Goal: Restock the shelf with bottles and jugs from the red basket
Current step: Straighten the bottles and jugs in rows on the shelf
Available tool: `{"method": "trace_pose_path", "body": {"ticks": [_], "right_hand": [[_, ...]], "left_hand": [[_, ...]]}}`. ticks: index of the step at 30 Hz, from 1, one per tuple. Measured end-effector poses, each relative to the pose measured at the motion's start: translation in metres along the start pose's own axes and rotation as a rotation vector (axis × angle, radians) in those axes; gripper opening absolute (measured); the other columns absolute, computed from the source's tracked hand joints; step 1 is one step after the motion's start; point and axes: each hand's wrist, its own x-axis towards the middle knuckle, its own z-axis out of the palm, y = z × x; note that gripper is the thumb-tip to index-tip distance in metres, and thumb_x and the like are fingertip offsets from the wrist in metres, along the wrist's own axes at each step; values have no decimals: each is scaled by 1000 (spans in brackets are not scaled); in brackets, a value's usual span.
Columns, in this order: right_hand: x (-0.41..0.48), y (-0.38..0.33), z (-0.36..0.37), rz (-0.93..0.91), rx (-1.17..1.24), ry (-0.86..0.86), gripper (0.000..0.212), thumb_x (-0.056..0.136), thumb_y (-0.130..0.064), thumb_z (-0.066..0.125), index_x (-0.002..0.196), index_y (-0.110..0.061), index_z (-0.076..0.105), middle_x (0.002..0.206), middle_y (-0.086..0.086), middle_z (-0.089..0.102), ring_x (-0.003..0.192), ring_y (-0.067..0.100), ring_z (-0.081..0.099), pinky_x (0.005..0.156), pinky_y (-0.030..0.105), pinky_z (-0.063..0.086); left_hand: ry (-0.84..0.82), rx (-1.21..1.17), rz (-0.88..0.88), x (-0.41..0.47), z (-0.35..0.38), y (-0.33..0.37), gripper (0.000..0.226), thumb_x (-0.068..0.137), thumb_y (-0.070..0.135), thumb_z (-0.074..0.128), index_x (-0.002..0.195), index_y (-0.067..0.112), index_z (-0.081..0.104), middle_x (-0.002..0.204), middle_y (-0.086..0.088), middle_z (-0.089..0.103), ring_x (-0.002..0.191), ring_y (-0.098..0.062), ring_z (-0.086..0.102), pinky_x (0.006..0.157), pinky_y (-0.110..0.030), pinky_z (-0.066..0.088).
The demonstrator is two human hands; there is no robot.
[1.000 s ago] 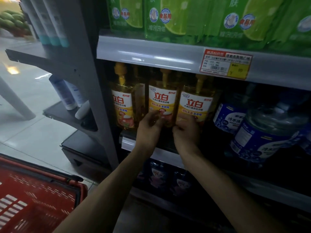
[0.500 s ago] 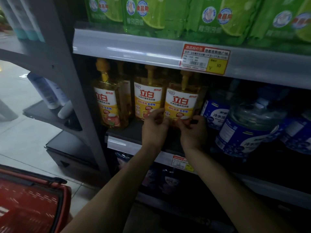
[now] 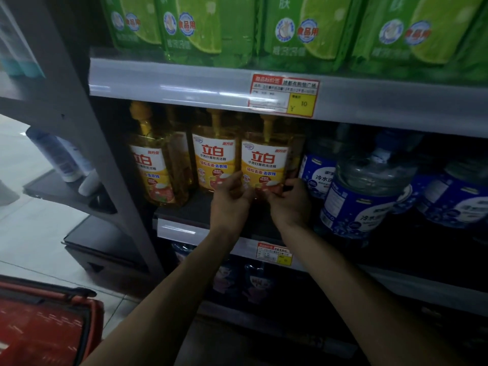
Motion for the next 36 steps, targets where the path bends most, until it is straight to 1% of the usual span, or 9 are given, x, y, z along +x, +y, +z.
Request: {"method": "trace_pose_path", "body": {"ticks": [4,7,11,15,20,27,30,34,36], "right_hand": [[-10,-4,-20,-10,-129,-148,27,89,-26,73,113,-31,61,121,0,69,110,22,65,93,38,53],[-22,-7,-46,-39,-208,-213,25,90,-21,71,109,-32,60,122,0,67,111,21,63,95,35,51],[-47,-11,-82,-157,-283,-238,49,88,-25,76,133,-20,60,129,1,64,118,18,60,93,27,47],[-69,-15,-120,-271,-312,-275,58,85,-27,79,139,-25,56,136,-2,60,125,16,56,102,33,48],[-84,-16,-171,-454,-392,-221,63,82,-39,82,138,-27,56,135,-5,54,122,14,55,98,26,46],[-75,18,-212,-408,-510,-122,82,78,-55,79,147,-28,43,147,-7,46,131,12,49,104,30,48],[-62,23,-224,-344,-437,-159,85,80,-43,83,150,-30,37,132,-22,42,115,-8,39,82,-2,34],[-36,32,-227,-242,-315,-198,89,80,-35,85,152,-28,33,121,-22,37,109,-3,35,78,6,31],[-24,38,-224,-219,-258,-207,86,79,-26,87,149,-28,36,111,-27,39,110,-2,40,69,1,32]], "left_hand": [[-11,68,-18,-5,-6,4,48,96,26,72,142,27,59,130,2,68,122,-13,63,106,-45,53],[-58,148,22,-16,-8,12,47,95,27,74,140,29,60,130,2,66,121,-10,62,105,-42,54],[-132,298,135,-40,-12,33,46,99,27,70,143,29,57,136,8,62,121,-5,58,101,-33,53],[-180,585,324,-63,-14,55,59,93,50,61,149,35,50,148,6,56,130,-16,55,102,-40,52],[-185,889,492,-86,0,68,75,90,65,52,156,32,43,159,1,47,142,-24,47,111,-44,45],[-197,984,597,-104,45,67,92,86,77,40,163,30,26,164,-3,39,150,-29,38,118,-54,38],[-209,983,589,-102,63,60,93,90,74,50,165,28,18,165,-3,37,148,-29,40,117,-51,39],[-255,948,504,-95,80,50,101,92,66,57,167,27,1,161,-5,40,142,-32,45,110,-52,45],[-268,897,479,-90,86,48,100,93,65,58,166,29,0,159,-6,42,138,-32,50,105,-53,49]]}}
